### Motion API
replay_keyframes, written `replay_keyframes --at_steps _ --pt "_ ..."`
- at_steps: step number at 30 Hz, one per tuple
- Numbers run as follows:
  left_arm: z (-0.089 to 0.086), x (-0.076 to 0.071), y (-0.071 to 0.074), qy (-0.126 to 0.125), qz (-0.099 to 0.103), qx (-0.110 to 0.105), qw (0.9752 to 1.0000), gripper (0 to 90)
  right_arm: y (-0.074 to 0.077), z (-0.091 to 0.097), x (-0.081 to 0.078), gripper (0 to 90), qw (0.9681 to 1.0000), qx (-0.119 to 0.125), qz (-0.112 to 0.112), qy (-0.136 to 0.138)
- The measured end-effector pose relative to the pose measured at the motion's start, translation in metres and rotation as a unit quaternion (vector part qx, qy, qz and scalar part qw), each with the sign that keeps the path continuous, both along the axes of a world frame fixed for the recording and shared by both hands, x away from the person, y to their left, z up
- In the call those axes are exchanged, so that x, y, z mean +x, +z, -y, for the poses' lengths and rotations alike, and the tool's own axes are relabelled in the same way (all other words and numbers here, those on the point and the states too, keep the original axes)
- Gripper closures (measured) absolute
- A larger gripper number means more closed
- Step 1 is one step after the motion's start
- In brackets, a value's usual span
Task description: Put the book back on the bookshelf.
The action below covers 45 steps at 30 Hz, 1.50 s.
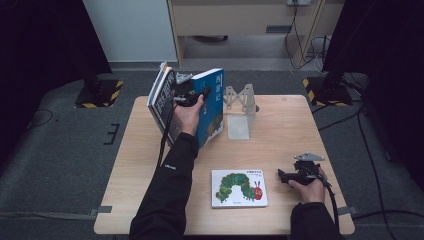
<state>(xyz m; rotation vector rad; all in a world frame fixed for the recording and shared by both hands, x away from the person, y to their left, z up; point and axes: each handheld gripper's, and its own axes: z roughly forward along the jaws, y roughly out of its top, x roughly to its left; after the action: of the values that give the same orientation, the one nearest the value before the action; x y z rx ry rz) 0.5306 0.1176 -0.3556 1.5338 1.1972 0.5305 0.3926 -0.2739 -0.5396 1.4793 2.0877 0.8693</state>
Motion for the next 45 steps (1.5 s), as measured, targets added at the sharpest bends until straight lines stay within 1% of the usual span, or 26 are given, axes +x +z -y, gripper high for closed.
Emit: replay_keyframes --at_steps 3,4,5,7,10,11,12,19,20,21,22,23,24,27,29,33,34,35,36,37,38,39,40,41,43,45 --pt "0.004 0.002 -0.003 0.0 0.002 0.001 1.0 59.9 0.0 0.0 0.0 0.7 1.0 0.0 0.0 0.0" --pt "0.008 0.003 -0.005 0.002 0.005 0.008 1.0 59.9 0.0 0.0 0.0 0.7 1.0 0.0 0.0 0.0" --pt "0.008 0.003 -0.005 0.002 0.005 0.008 1.0 59.9 0.0 0.0 0.0 0.7 1.0 0.0 0.0 0.0" --pt "0.013 0.006 -0.01 0.003 0.007 0.015 0.9999 59.8 0.0 0.0 0.0 0.7 1.0 0.0 0.0 0.0" --pt "0.017 0.006 -0.014 0.003 0.01 0.02 0.9998 59.8 0.0 0.0 0.0 0.7 1.0 0.0 0.0 0.0" --pt "0.018 0.007 -0.016 0.001 0.009 0.024 0.9997 59.8 0.0 0.0 0.0 0.7 1.0 0.0 0.0 0.0" --pt "0.021 0.007 -0.018 0.001 0.013 0.029 0.9995 59.8 0.0 0.0 0.0 0.7 1.0 0.0 0.0 0.0" --pt "0.022 0.005 -0.018 0.001 0.016 0.03 0.9994 59.4 0.0 0.0 0.0 0.7 1.0 0.0 0.0 0.0" --pt "0.021 0.003 -0.02 0.004 0.018 0.024 0.9995 59.2 0.0 0.0 0.0 0.7 1.0 0.0 0.0 0.0" --pt "0.021 0.003 -0.02 0.004 0.018 0.024 0.9995 59.0 0.0 0.0 0.0 0.7 1.0 0.0 0.0 0.0" --pt "0.021 -0.001 -0.021 0.005 0.017 0.027 0.9995 58.9 0.0 0.0 0.0 0.7 1.0 -0.001 0.0 0.0" --pt "0.021 -0.001 -0.021 0.005 0.017 0.027 0.9995 58.7 0.0 0.0 0.0 0.7 1.0 -0.001 0.0 0.0" --pt "0.021 -0.005 -0.02 0.001 0.016 0.04 0.9991 58.8 0.0 0.0 0.0 0.7 1.0 -0.001 0.0 0.0" --pt "0.02 -0.009 -0.02 -0.001 0.013 0.041 0.9991 58.3 0.0 0.0 0.0 0.7 1.0 -0.001 0.001 -0.001" --pt "0.017 -0.014 -0.021 -0.002 0.012 0.04 0.9991 58.4 0.0 0.0 0.0 0.7 1.0 -0.002 0.002 -0.001" --pt "0.015 -0.024 -0.025 -0.001 0.016 0.042 0.999 58.3 0.0 0.0 0.0 0.7 1.0 -0.002 0.001 -0.001" --pt "0.015 -0.03 -0.026 -0.004 0.019 0.049 0.9986 58.2 0.0 0.0 0.0 0.7 1.0 -0.002 0.002 0.0" --pt "0.015 -0.03 -0.026 -0.004 0.019 0.049 0.9986 58.2 0.0 0.0 0.0 0.7 1.0 -0.002 0.002 0.0" --pt "0.015 -0.033 -0.026 -0.007 0.02 0.053 0.9984 58.2 0.0 0.0 0.0 0.7 1.0 -0.002 0.001 0.0" --pt "0.015 -0.035 -0.027 -0.008 0.021 0.053 0.9984 58.1 0.0 0.0 0.0 0.7 1.0 -0.002 0.002 0.0" --pt "0.014 -0.04 -0.029 -0.007 0.023 0.049 0.9985 58.0 0.0 0.0 0.0 0.7 1.0 -0.002 0.002 0.0" --pt "0.014 -0.04 -0.029 -0.007 0.023 0.049 0.9985 58.1 0.0 0.0 0.0 0.7 1.0 -0.002 0.002 0.0" --pt "0.013 -0.045 -0.031 -0.006 0.024 0.052 0.9983 58.0 0.0 0.0 0.0 0.7 1.0 -0.002 0.002 0.0" --pt "0.013 -0.045 -0.031 -0.006 0.024 0.052 0.9983 58.0 0.0 0.0 0.0 0.7 1.0 -0.002 0.002 0.0" --pt "0.009 -0.052 -0.033 -0.005 0.024 0.055 0.9982 57.9 0.0 -0.001 0.0 0.7 1.0 -0.002 0.001 0.0" --pt "0.008 -0.054 -0.034 -0.004 0.024 0.054 0.9983 57.9 0.0 -0.001 0.0 0.7 1.0 -0.002 0.001 -0.001"
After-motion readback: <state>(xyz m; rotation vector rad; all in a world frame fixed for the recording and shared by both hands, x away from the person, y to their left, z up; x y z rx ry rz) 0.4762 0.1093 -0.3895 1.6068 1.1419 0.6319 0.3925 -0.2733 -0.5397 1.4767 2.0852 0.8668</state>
